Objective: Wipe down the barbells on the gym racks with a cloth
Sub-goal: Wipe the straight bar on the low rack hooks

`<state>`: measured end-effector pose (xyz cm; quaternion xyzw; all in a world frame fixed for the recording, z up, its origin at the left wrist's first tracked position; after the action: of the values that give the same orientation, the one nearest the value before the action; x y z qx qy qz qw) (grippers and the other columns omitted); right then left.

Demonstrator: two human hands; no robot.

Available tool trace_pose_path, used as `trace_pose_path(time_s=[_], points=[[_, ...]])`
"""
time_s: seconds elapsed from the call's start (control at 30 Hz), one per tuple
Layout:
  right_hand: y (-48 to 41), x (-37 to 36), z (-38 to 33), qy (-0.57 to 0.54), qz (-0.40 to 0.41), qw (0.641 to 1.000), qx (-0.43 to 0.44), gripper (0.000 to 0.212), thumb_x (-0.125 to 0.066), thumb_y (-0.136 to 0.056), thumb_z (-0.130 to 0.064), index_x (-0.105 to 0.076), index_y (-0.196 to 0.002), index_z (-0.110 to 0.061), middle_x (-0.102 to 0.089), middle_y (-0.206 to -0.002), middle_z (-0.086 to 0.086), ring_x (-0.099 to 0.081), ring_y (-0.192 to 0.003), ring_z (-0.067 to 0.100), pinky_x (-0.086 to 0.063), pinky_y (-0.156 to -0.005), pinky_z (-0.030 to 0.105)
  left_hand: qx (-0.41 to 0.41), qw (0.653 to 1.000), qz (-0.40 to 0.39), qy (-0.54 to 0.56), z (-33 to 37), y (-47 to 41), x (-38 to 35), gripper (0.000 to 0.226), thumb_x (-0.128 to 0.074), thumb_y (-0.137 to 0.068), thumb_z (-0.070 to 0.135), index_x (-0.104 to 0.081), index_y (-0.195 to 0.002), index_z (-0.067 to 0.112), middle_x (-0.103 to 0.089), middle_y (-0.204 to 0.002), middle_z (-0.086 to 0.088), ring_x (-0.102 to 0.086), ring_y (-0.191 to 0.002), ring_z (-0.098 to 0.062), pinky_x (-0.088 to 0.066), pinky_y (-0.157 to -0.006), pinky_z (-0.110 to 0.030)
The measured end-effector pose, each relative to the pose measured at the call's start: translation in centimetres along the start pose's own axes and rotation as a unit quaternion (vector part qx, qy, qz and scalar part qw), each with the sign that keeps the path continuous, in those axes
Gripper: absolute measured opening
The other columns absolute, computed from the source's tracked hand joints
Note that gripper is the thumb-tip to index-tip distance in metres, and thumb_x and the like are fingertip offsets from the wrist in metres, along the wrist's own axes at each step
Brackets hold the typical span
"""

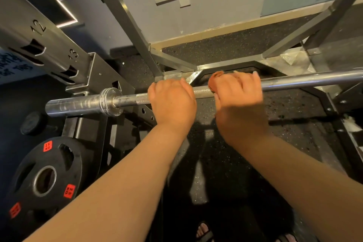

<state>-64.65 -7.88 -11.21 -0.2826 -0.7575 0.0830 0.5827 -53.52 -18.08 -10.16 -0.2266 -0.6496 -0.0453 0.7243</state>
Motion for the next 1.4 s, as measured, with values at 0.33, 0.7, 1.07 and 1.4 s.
trace_pose_path(time_s=[0.33, 0.7, 1.07, 1.4], points=[[-0.5, 2.3, 4.9, 0.048, -0.052, 0.993, 0.091, 0.044, -0.032, -0.111, -0.033, -0.062, -0.128, -0.006, -0.069, -0.117, 0.013, -0.061, -0.102, 0.032, -0.047, -0.093, 0.050, -0.065, 0.998, -0.018, 0.016, 1.3, 0.2, 0.1, 0.053, -0.025, -0.107, 0.035, -0.066, -0.078, 0.019, -0.057, -0.068, 0.003, -0.053, -0.066, -0.019, -0.039, -0.072, -0.036], [0.2, 2.4, 4.0, 0.043, -0.095, 0.989, 0.101, 0.038, -0.038, -0.108, -0.028, -0.060, -0.133, -0.011, -0.065, -0.128, 0.010, -0.057, -0.116, 0.029, -0.041, -0.105, 0.046, -0.063, 0.998, -0.002, -0.018, 1.7, 0.8, 0.3, 0.050, -0.026, -0.104, 0.033, -0.059, -0.069, 0.021, -0.046, -0.061, 0.005, -0.050, -0.057, -0.021, -0.038, -0.062, -0.035], [0.5, 2.2, 3.4, 0.047, -0.018, 0.999, -0.007, 0.026, -0.044, -0.104, -0.016, -0.067, -0.116, -0.011, -0.069, -0.104, 0.010, -0.059, -0.100, 0.033, -0.038, -0.108, 0.058, -0.038, 0.997, -0.064, -0.024, 5.0, 0.9, 0.4, 0.045, -0.031, -0.105, 0.028, -0.067, -0.079, 0.018, -0.065, -0.074, -0.004, -0.060, -0.076, -0.029, -0.037, -0.078, -0.040], [0.3, 3.4, 7.6, 0.055, -0.069, 0.993, 0.079, 0.045, -0.027, -0.110, -0.028, -0.063, -0.129, -0.009, -0.067, -0.113, 0.010, -0.056, -0.097, 0.029, -0.042, -0.089, 0.043, -0.057, 0.998, -0.037, 0.000, 6.1, 0.9, 0.2, 0.048, -0.028, -0.107, 0.032, -0.059, -0.072, 0.019, -0.055, -0.069, 0.000, -0.054, -0.070, -0.026, -0.029, -0.071, -0.036]])
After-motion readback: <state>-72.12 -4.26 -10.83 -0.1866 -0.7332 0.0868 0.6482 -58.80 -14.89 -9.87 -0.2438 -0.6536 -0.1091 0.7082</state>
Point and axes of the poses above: each hand's wrist, its own y-axis away from the middle knuckle, its own x-axis out of the back of the hand, z = x × y, the point moved 2 cm from there along -y, towards the middle knuckle
